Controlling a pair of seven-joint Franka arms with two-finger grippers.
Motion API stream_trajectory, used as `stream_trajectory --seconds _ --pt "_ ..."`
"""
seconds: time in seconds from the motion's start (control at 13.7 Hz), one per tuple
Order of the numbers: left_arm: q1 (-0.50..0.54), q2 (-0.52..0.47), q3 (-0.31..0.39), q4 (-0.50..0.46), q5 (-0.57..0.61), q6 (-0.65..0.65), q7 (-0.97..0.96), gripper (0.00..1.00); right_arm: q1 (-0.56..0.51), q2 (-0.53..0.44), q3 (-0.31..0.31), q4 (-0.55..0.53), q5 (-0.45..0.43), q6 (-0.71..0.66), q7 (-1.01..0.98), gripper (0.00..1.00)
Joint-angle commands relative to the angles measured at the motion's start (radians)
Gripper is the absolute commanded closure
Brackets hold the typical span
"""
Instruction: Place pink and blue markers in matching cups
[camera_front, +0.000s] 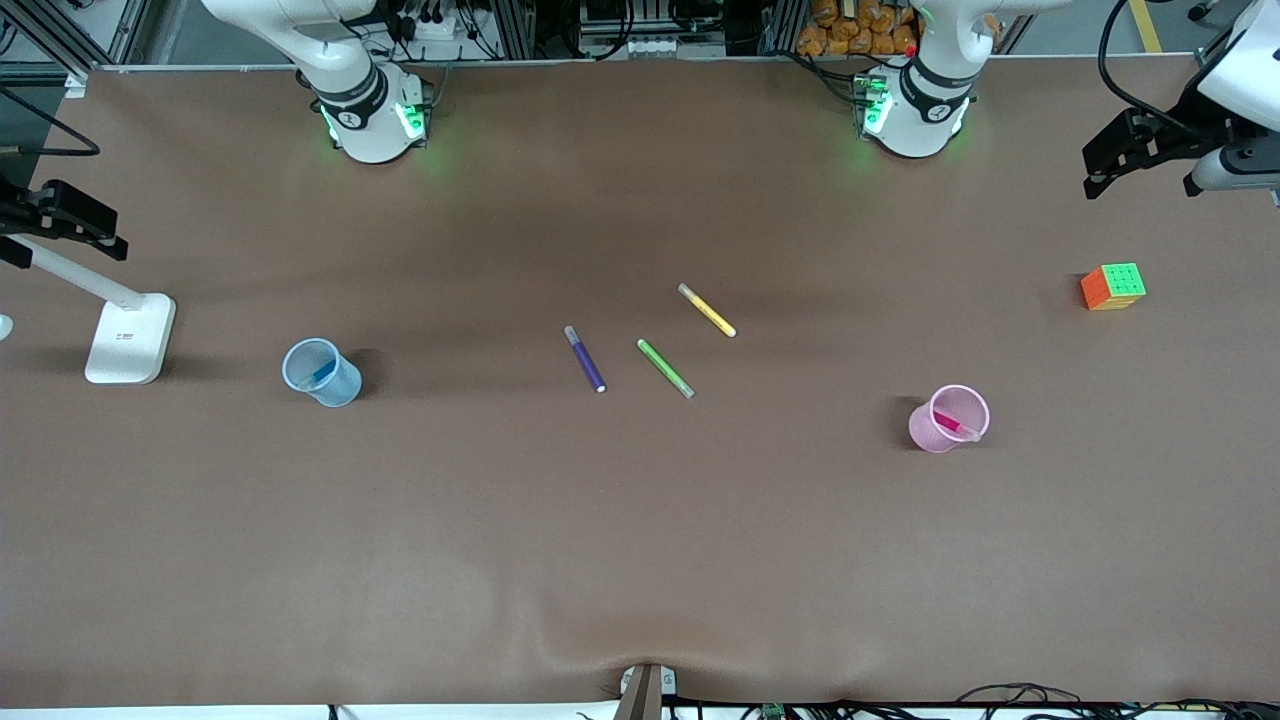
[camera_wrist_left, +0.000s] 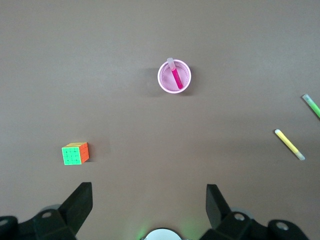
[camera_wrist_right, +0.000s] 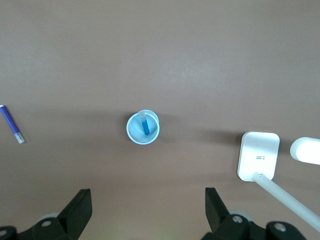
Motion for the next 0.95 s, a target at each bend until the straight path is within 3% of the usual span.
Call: stream_trajectory --seconds 0.0,0.88 --pt "0.0 0.004 0.0 0.006 -0.011 0.001 -0.015 0.0 -0.006 -0.028 0.004 -0.023 0.011 0.008 -0.011 0.0" --pt "-0.003 0.004 0.015 0.005 -0.056 -0.059 -0.146 0.0 -0.007 -0.027 0.004 -0.023 0.033 -0.004 0.003 0.0"
